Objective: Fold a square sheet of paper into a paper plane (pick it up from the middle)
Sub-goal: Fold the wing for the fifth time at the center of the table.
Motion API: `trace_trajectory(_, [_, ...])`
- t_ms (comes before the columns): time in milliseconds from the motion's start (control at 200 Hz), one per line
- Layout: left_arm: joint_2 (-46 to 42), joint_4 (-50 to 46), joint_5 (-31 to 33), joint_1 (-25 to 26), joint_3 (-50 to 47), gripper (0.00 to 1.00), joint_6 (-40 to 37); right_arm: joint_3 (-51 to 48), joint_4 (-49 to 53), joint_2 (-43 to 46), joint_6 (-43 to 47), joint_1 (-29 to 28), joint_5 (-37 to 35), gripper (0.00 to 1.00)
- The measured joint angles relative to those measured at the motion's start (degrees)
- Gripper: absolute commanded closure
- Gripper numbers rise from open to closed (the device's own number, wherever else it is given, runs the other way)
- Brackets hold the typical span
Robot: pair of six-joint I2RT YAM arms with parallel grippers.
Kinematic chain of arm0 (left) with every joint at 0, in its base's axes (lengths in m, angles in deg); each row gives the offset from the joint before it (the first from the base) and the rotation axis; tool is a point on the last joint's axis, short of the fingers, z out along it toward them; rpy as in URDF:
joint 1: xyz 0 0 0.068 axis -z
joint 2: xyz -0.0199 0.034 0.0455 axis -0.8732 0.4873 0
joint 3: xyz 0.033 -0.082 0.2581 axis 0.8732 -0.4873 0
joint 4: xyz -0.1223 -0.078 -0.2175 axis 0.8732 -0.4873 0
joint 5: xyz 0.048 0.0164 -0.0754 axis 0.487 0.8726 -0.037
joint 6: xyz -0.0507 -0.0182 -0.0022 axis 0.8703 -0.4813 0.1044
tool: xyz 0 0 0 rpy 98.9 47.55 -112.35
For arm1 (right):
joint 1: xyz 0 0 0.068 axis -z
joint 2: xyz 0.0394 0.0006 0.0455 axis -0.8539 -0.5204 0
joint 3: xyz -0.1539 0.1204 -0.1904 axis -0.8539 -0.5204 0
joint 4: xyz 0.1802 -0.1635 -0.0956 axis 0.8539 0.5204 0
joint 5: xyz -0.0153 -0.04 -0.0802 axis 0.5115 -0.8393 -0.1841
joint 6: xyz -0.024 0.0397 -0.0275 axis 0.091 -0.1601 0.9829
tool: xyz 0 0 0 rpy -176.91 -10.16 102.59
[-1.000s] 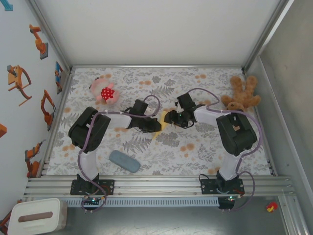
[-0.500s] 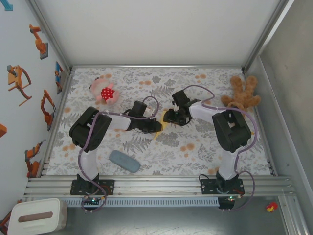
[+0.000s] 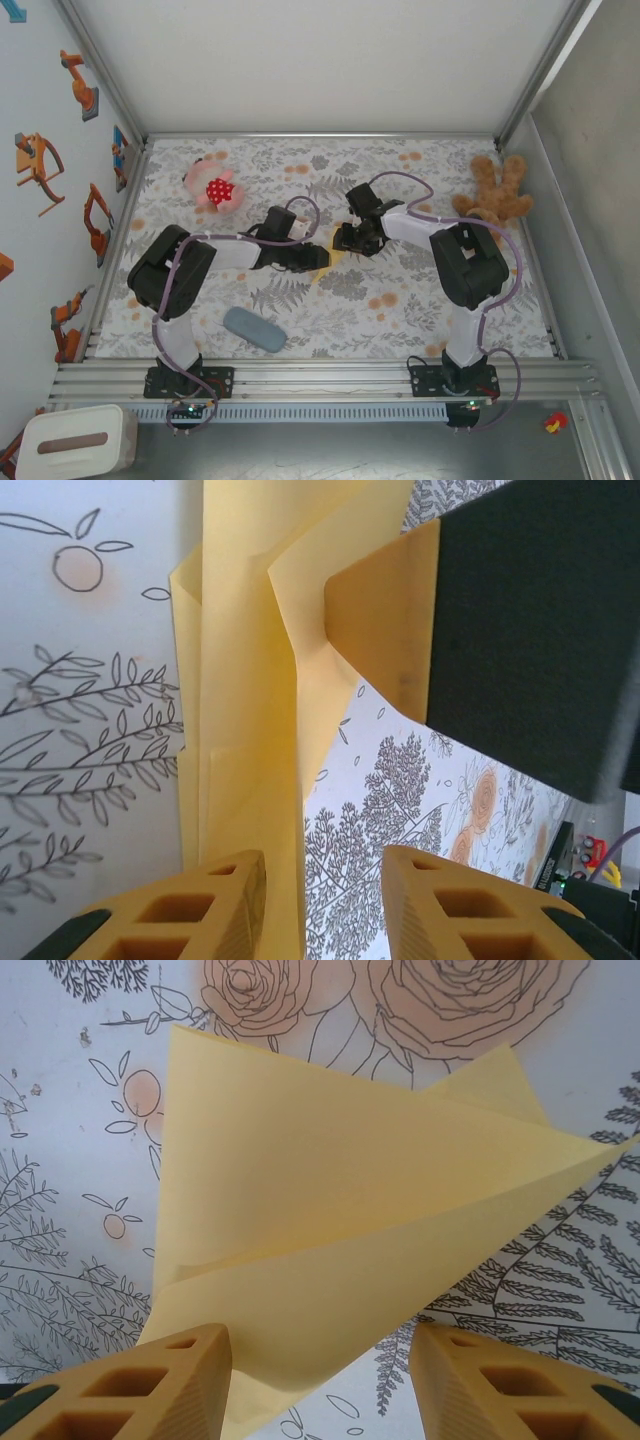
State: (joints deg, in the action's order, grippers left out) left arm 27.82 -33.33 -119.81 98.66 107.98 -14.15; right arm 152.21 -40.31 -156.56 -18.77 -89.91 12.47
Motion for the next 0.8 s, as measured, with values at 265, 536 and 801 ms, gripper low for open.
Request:
trace_trajectory(265, [-1.7, -1.09, 3.15, 0.0, -1.05, 0.73, 0.63, 0.24, 0.37, -0.15, 0.0, 0.0, -0.02, 0.5])
trace_trajectory(536, [-1.7, -2.4, 5.01, 0.02, -1.33, 0.81, 1.99, 0.44, 0.61, -0.28, -0.02, 0.0, -0.04, 0.51])
trace_trajectory(801, [-1.68, -3.21, 6.58, 0.07, -1.7, 0.83, 2.71, 0.83, 0.85, -0.48, -0.2, 0.0, 0.15, 0.48])
